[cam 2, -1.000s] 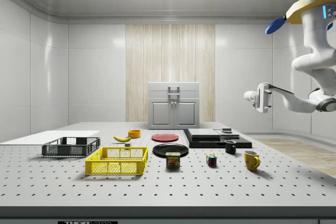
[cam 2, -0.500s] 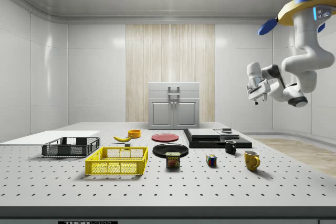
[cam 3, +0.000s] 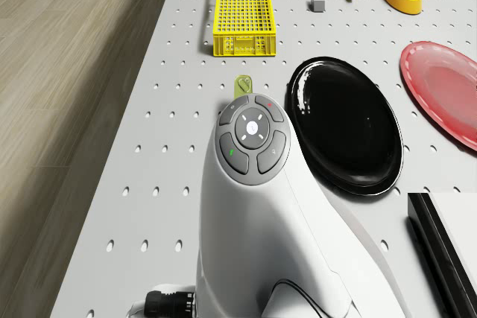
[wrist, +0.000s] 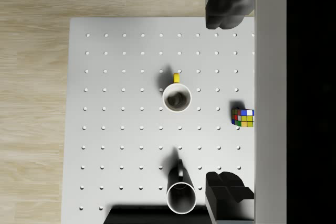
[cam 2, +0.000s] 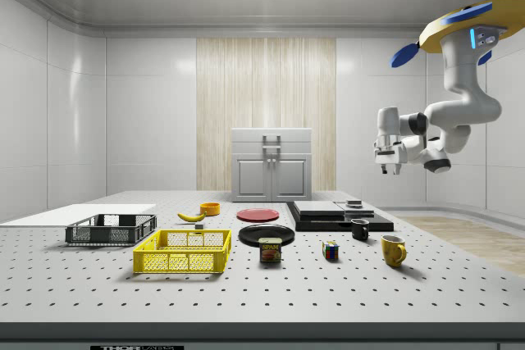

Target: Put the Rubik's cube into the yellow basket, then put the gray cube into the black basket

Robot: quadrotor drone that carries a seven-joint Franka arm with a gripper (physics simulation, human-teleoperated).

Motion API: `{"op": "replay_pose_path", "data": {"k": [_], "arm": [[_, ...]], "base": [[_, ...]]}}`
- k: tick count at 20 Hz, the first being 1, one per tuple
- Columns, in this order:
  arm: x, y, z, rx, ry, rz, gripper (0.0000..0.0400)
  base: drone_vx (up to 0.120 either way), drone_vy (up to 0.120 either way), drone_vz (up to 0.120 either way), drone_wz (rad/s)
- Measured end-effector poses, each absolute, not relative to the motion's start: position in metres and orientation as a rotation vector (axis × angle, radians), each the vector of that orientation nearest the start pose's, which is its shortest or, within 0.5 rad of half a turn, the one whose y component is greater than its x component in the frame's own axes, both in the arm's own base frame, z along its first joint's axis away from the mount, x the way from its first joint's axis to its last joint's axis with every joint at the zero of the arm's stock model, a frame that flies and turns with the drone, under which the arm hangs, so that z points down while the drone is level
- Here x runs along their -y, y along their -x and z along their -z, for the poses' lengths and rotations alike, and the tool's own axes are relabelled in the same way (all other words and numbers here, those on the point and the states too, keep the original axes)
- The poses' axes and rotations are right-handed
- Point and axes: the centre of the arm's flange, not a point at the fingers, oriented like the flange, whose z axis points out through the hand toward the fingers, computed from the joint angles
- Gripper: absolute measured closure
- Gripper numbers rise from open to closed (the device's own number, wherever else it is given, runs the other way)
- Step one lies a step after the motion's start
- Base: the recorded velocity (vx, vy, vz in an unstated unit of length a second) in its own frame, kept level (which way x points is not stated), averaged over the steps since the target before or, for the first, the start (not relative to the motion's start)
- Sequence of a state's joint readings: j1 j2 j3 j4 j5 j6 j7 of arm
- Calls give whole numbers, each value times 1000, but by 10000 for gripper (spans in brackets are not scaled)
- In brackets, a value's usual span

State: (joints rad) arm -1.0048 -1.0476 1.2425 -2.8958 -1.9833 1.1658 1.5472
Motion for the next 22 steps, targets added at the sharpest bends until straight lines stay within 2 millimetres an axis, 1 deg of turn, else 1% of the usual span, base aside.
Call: {"op": "replay_pose_path", "data": {"k": [5,8,9,18,22], "arm": [[-1,-307,-491,9,-15,-784,0],[-1,-307,-491,6,-9,-784,0],[-1,-307,-491,5,-8,-784,0],[0,-307,-491,3,-2,-784,0],[0,-307,-491,2,-1,-784,0]], "base": [[120,-8,-120,0],[120,-120,-120,0],[120,-40,-120,0],[120,0,-120,0],[120,-90,-120,0]]}}
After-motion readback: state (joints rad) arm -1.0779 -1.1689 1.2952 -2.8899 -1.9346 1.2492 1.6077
